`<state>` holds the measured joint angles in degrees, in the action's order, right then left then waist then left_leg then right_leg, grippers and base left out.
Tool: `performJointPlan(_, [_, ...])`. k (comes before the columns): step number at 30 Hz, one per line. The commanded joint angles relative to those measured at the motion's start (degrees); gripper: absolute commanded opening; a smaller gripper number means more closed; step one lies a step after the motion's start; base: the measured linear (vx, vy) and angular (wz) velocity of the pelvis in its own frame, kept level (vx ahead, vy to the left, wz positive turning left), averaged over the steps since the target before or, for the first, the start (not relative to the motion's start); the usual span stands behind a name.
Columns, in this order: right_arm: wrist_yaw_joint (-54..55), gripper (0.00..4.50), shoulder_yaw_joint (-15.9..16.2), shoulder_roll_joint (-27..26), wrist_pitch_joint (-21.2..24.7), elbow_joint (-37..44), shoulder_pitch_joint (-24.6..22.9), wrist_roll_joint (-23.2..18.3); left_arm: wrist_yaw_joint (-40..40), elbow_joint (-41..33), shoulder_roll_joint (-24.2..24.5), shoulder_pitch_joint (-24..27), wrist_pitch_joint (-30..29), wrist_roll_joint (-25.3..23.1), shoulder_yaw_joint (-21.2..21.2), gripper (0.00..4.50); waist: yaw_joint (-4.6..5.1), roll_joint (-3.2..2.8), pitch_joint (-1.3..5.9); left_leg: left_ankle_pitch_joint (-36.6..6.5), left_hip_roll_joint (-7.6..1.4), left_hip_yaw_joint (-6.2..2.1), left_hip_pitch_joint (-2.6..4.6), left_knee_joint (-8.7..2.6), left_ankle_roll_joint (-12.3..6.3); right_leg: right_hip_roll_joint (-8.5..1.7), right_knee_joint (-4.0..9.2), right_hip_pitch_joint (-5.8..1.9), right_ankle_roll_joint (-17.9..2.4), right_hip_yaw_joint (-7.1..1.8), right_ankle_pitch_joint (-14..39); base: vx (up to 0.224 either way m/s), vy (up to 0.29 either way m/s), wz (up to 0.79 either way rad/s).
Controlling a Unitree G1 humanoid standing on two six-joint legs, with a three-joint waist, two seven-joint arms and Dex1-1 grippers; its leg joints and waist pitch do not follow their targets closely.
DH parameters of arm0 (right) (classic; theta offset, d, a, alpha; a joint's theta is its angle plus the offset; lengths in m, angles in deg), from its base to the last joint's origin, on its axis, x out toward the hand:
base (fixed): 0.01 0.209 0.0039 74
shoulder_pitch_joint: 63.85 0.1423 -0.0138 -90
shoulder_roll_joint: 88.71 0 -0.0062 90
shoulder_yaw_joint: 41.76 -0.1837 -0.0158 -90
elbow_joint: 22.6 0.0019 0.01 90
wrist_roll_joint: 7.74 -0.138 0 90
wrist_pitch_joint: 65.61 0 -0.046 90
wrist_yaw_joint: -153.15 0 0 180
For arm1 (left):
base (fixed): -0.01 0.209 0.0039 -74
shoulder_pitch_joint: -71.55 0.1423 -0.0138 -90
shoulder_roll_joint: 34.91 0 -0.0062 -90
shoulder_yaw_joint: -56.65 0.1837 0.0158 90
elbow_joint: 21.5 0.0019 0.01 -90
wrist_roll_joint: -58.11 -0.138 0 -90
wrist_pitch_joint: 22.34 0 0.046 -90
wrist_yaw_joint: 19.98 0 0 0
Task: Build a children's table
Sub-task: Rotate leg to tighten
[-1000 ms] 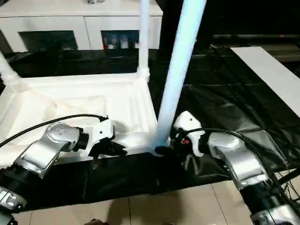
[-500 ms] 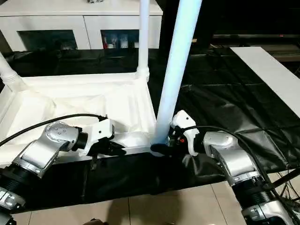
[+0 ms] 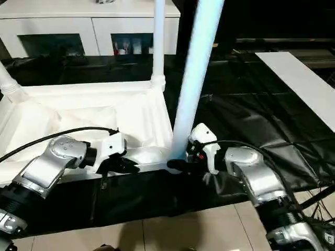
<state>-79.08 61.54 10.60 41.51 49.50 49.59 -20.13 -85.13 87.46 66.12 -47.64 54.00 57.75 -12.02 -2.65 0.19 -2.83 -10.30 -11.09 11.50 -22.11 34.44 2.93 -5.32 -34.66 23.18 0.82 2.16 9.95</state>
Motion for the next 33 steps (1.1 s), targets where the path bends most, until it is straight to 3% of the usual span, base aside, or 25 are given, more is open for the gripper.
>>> performJointPlan(1, [12.56, 2.72, -4.39, -3.3, 1.65, -5.06, 2.29, 2.34, 3.62, 0.95, -2.23, -1.93, 0.27, -1.28, -0.42, 0.0, 0.33, 0.22, 3.61, -12.45, -1.79, -0.77, 1.3, -4.31, -0.39, -2.23, 3.61, -1.95, -14.05, -1.69, 11.6, 0.0, 0.0, 0.0])
performJointPlan(3, [20.92, 2.72, -7.03, -7.23, 2.78, -8.33, 3.48, 2.3, 8.51, 4.0, -4.83, -3.26, -0.3, -2.47, -0.89, 0.0, 0.81, 0.34, 3.66, -14.76, -1.64, -0.93, 1.45, -4.37, 1.45, -2.28, 3.86, -1.85, -12.72, -1.67, 15.51, 0.0, 0.0, 0.0])
performJointPlan(5, [28.61, 2.72, -8.67, -11.3, 4.08, -11.4, 4.77, 2.58, 14.97, 7.83, -8.3, -5.27, -1.0, -3.78, -1.59, 0.0, 0.94, 0.12, 3.67, -15.71, -1.58, -1.03, 1.63, -4.37, 2.05, -2.26, 4.01, -1.6, -12.37, -1.69, 16.54, 0.0, 0.0, 0.0])
performJointPlan(7, [35.61, 2.72, -10.02, -14.92, 4.92, -14.44, 6.32, 2.92, 21.65, 11.36, -11.57, -7.43, -1.13, -4.97, -2.39, 0.0, 1.11, 0.3, 3.7, -16.47, -1.5, -1.06, 1.74, -4.46, 2.77, -2.22, 4.36, -1.58, -11.32, -1.72, 18.04, 0.0, 0.0, 0.0])
performJointPlan(10, [48.0, 2.72, -14.16, -21.37, 3.29, -23.41, 11.15, 0.99, 31.17, 17.08, -17.33, -11.63, -2.75, -5.72, -3.91, 0.0, 0.98, 0.0, 3.77, -15.4, -1.43, -1.01, 1.61, -4.39, 2.47, -2.27, 4.24, -1.53, -11.22, -1.8, 16.15, 0.0, 0.0, 0.0])
performJointPlan(11, [51.66, 2.72, -14.98, -22.92, 2.02, -26.37, 12.84, 0.95, 33.35, 18.73, -18.93, -12.83, -2.82, -5.93, -4.17, 0.0, 0.86, -0.23, 4.02, -15.35, -1.39, -0.99, 1.99, -4.27, 2.94, -2.16, 4.22, -1.45, -11.67, -1.7, 14.82, 0.0, 0.0, 0.0])
performJointPlan(12, [53.77, 2.72, -15.55, -24.08, 0.41, -28.72, 14.25, 1.01, 35.31, 20.33, -20.15, -13.86, -2.3, -6.36, -4.38, 0.0, 0.96, -0.13, 4.03, -14.65, -1.31, -0.95, 1.64, -4.25, 2.71, -2.18, 4.07, -1.5, -11.79, -1.69, 13.15, 0.0, 0.0, 0.0])
performJointPlan(16, [57.86, 2.72, -17.52, -26.89, -4.91, -34.78, 18.53, 1.28, 37.38, 24.52, -22.55, -16.16, 0.54, -7.57, -4.09, 0.0, 0.77, -0.02, 4.24, -13.0, -1.25, -0.82, 1.53, -4.12, 1.64, -2.12, 3.77, -1.89, -12.02, -1.57, 8.85, 0.0, 0.0, 0.0])
performJointPlan(17, [56.78, 2.72, -17.93, -27.28, -5.62, -35.48, 19.2, 0.99, 36.67, 24.92, -22.65, -16.32, 1.04, -7.75, -3.83, 0.0, 0.62, 0.13, 4.27, -11.48, -1.17, -0.79, 1.18, -4.07, 0.34, -2.16, 3.6, -2.27, -12.22, -1.51, 6.78, 0.0, 0.0, 0.0])
performJointPlan(19, [51.1, 2.72, -16.18, -26.8, -6.74, -34.61, 19.37, 1.74, 34.63, 24.16, -22.31, -15.75, 0.59, -7.54, -3.56, 0.0, 0.52, 0.15, 4.24, -10.79, -1.23, -0.78, 1.08, -4.02, -0.79, -2.23, 3.47, -2.45, -12.67, -1.44, 5.99, 0.0, 0.0, 0.0])
performJointPlan(21, [47.96, 3.42, -14.68, -25.88, -8.44, -33.26, 18.94, 3.11, 33.37, 23.71, -21.55, -15.1, 1.09, -7.53, -3.11, 0.0, 0.5, 0.17, 4.15, -11.34, -1.29, -0.78, 1.05, -4.01, -1.41, -2.31, 3.66, -2.52, -12.97, -1.42, 7.36, 0.0, 0.0, 0.0])
performJointPlan(23, [46.16, 3.42, -13.42, -24.76, -9.24, -31.38, 18.02, 4.19, 32.16, 22.94, -20.71, -14.34, 1.15, -7.35, -2.89, 0.0, 0.54, -0.15, 4.08, -12.15, -1.36, -0.85, 1.1, -4.09, -1.38, -2.28, 3.79, -2.48, -13.11, -1.37, 8.29, 0.0, 0.0, 0.0])
performJointPlan(24, [44.98, 3.49, -13.03, -23.09, -9.36, -28.76, 16.66, 4.29, 30.25, 21.46, -19.31, -13.23, 1.49, -7.52, -2.39, 0.0, 0.74, -0.08, 4.04, -12.13, -1.31, -1.02, 0.72, -4.24, -1.31, -2.33, 3.69, -2.87, -12.88, -1.31, 8.79, 0.0, 0.0, 0.0])
performJointPlan(26, [44.68, 3.69, -12.96, -22.51, -9.19, -27.8, 16.18, 4.25, 29.7, 20.91, -18.86, -12.85, 1.49, -7.58, -2.27, 0.0, 0.78, -0.01, 4.04, -12.01, -1.39, -1.01, 0.83, -4.2, -1.19, -2.34, 3.77, -2.8, -12.76, -1.3, 9.16, 0.0, 0.0, 0.0])
performJointPlan(27, [40.83, 3.8, -11.44, -19.13, -7.23, -22.03, 13.23, 4.56, 27.0, 18.17, -16.73, -11.04, 1.63, -7.42, -1.98, 0.0, 0.72, -0.22, 4.07, -11.66, -1.47, -0.96, 1.11, -4.11, -1.34, -2.27, 3.78, -2.6, -13.37, -1.37, 8.48, 0.0, 0.0, 0.0])
performJointPlan(29, [35.97, 3.94, -9.74, -15.93, -4.13, -16.77, 10.56, 4.3, 24.34, 15.85, -14.97, -9.61, 1.95, -6.91, -1.77, 0.0, 0.44, -0.08, 4.06, -10.13, -1.6, -0.96, 0.94, -4.07, -2.17, -2.14, 3.47, -2.83, -13.4, -1.41, 6.06, 0.0, 0.0, 0.0])
performJointPlan(30, [33.51, 4.05, -8.85, -14.18, -2.86, -14.23, 9.16, 4.19, 23.13, 14.76, -14.04, -8.91, 1.94, -6.71, -1.64, 0.0, 0.4, -0.39, 4.17, -10.0, -1.51, -0.87, 1.08, -3.94, -2.5, -2.03, 3.38, -2.73, -13.86, -1.4, 5.3, 0.0, 0.0, 0.0])
performJointPlan(33, [22.4, 4.3, -5.76, -6.78, 1.78, -4.66, 3.63, 2.82, 16.91, 10.58, -9.9, -6.15, 3.17, -5.57, -0.72, 0.0, 0.36, -0.24, 3.96, -10.83, -1.64, -0.92, 1.05, -4.12, -2.67, -2.0, 3.52, -2.8, -14.06, -1.41, 6.0, 0.0, 0.0, 0.0])
